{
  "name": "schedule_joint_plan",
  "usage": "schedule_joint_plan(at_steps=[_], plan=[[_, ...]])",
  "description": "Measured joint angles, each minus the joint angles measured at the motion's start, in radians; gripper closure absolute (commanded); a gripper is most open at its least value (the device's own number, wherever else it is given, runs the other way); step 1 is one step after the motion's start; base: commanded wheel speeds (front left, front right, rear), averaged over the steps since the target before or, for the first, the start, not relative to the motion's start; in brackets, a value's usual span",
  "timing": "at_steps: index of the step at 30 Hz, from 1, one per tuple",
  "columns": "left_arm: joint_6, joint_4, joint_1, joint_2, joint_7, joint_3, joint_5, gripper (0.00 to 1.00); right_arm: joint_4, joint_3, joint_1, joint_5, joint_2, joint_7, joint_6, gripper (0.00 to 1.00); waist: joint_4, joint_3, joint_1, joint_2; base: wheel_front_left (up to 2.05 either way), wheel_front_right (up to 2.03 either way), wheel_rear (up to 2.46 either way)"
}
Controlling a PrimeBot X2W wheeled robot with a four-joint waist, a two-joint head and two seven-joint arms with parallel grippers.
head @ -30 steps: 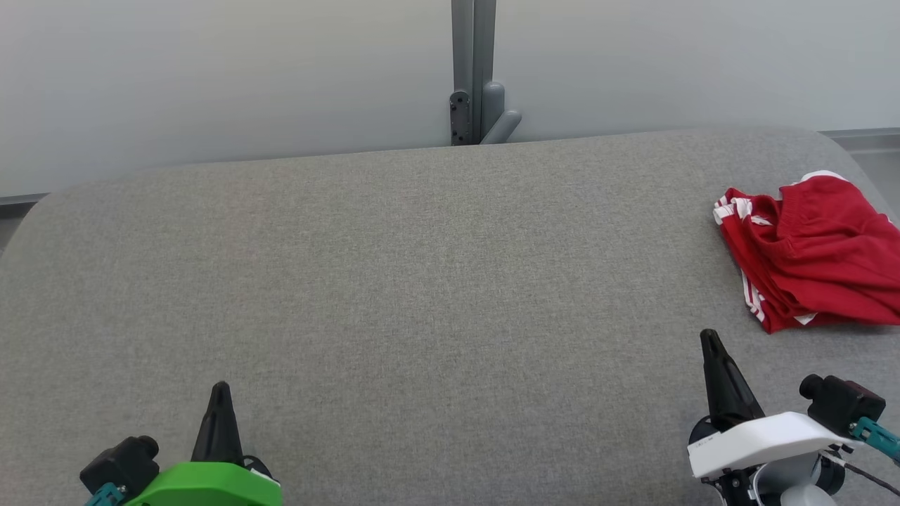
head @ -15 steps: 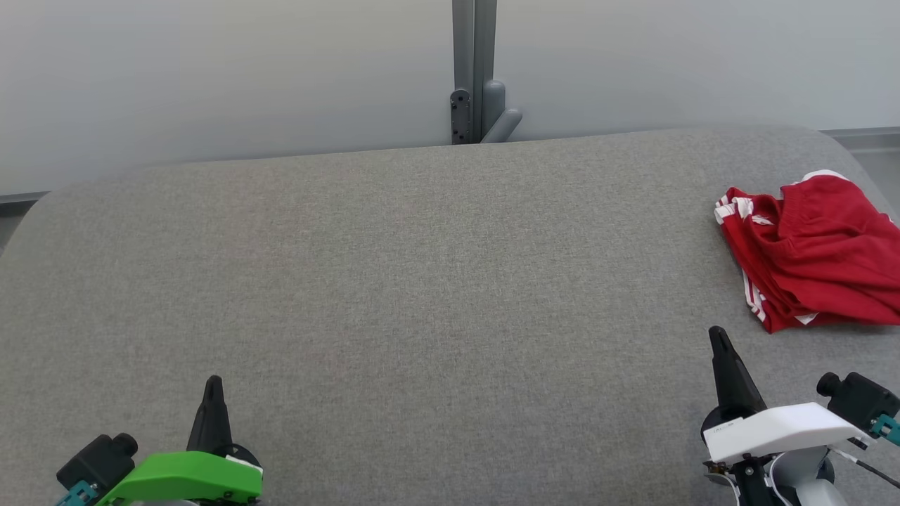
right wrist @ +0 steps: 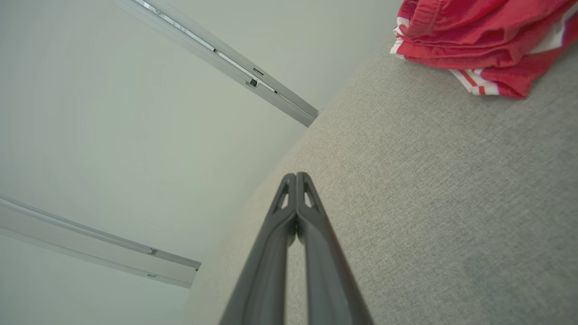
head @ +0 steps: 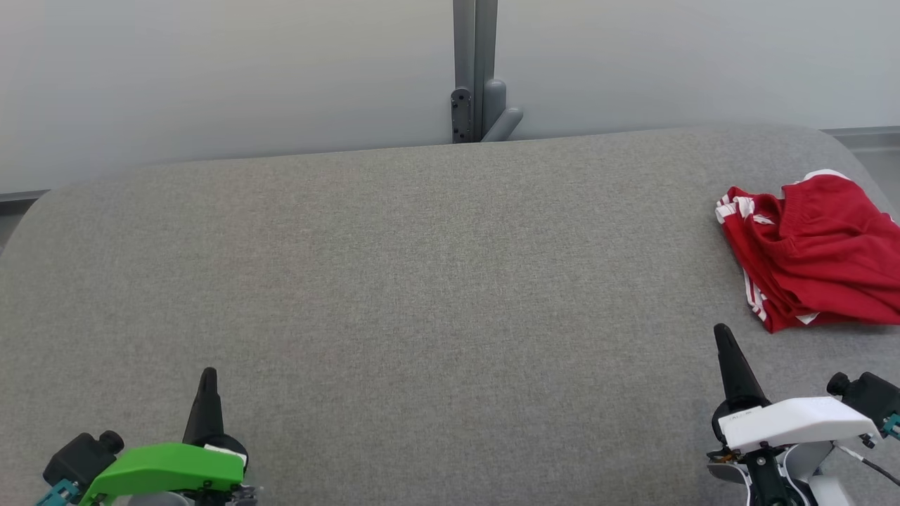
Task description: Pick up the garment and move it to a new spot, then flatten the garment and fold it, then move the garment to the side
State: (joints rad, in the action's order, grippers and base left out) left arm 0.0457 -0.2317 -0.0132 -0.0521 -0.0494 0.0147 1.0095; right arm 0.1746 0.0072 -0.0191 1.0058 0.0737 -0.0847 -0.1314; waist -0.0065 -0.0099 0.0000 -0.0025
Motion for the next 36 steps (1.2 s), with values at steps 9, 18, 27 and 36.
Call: schedule_joint_plan(at_steps=[9, 18, 27, 36], plan=[[0.013, -0.001, -0.013, 0.000, 0.028, 0.016, 0.095, 1.00, 0.007, -0.011, -0.009, 0.102, 0.001, 0.022, 0.000, 1.00, 0.001, 0.002, 0.0000, 0.0000, 0.00, 0.00, 0.00], [0.026, -0.001, -0.025, 0.000, 0.056, 0.032, 0.188, 1.00, 0.014, -0.022, -0.018, 0.203, 0.002, 0.048, 0.001, 1.00, 0.002, 0.003, 0.0000, 0.0000, 0.00, 0.00, 0.00], [0.038, -0.002, -0.035, 0.001, 0.077, 0.045, 0.262, 1.00, 0.019, -0.032, -0.027, 0.286, 0.002, 0.067, 0.001, 1.00, 0.002, 0.005, 0.0000, 0.0001, 0.00, 0.00, 0.00], [0.048, -0.002, -0.045, 0.001, 0.099, 0.058, 0.339, 1.00, 0.025, -0.042, -0.032, 0.361, 0.002, 0.088, 0.001, 1.00, 0.003, 0.006, 0.0000, 0.0001, 0.00, 0.00, 0.00]])
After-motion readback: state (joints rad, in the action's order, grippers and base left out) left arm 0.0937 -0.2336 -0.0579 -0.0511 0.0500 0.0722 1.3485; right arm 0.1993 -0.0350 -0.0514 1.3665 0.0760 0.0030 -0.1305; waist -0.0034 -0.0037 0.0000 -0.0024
